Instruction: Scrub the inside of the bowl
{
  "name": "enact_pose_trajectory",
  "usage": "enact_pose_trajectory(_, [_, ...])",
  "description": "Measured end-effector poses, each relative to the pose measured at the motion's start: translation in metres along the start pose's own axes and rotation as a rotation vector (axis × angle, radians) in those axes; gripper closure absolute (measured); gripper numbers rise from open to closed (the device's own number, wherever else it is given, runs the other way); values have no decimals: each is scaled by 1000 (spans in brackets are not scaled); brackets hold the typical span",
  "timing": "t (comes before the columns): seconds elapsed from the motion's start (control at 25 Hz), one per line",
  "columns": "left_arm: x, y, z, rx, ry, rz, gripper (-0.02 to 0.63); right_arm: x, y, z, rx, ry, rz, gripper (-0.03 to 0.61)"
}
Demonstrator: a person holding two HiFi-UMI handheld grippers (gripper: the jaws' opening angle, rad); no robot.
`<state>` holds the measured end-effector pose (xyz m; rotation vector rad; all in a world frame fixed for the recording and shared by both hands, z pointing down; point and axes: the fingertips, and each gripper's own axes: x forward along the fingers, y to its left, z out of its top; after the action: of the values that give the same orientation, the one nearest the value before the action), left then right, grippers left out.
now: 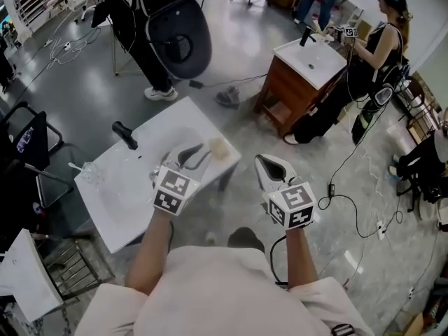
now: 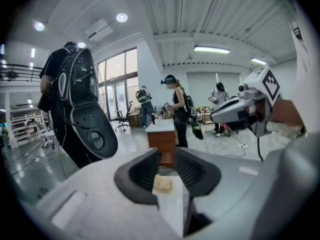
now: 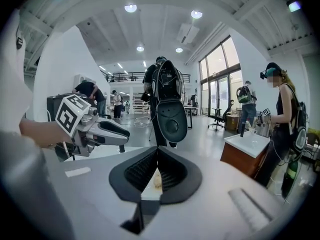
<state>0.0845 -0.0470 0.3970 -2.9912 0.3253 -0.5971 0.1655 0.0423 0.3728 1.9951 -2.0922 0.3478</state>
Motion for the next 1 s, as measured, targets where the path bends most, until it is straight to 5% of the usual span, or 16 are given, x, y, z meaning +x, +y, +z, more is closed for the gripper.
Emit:
enact_pose_trajectory(0.4, [73,15,-43,-133,109,13,452,51,-46,-29,47,75,48,572])
enact_pose_trajectory(1.0, [181,50,-103,-419,225,218,389,141,-122,-71,51,214,215,572])
